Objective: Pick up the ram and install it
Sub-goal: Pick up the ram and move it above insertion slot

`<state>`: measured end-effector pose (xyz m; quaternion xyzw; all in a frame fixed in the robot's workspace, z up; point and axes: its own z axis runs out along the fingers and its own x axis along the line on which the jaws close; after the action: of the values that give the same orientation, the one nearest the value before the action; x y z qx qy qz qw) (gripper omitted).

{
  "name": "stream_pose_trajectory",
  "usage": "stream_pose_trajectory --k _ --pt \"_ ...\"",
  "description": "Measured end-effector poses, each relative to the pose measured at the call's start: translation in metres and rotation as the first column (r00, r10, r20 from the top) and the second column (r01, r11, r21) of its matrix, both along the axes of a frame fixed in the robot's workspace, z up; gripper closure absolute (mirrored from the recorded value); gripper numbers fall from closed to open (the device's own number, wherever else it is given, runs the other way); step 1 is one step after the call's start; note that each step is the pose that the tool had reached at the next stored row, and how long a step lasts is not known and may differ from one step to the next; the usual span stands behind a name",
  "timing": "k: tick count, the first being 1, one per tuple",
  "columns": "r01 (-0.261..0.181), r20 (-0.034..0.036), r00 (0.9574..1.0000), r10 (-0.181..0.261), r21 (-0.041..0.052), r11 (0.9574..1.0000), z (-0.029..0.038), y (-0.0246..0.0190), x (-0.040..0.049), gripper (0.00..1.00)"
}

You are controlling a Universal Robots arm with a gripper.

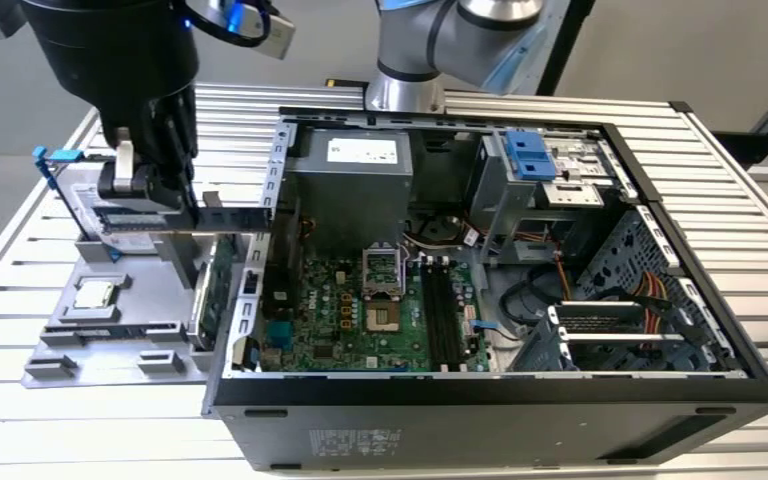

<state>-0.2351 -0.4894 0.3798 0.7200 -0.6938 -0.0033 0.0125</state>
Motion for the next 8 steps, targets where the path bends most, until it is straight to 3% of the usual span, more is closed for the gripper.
stream_pose_trajectory --k 8 --pt "0.0 -0.0002 1.0 0.0 -0.0001 1.0 0.0 0.0006 0.0307 1.0"
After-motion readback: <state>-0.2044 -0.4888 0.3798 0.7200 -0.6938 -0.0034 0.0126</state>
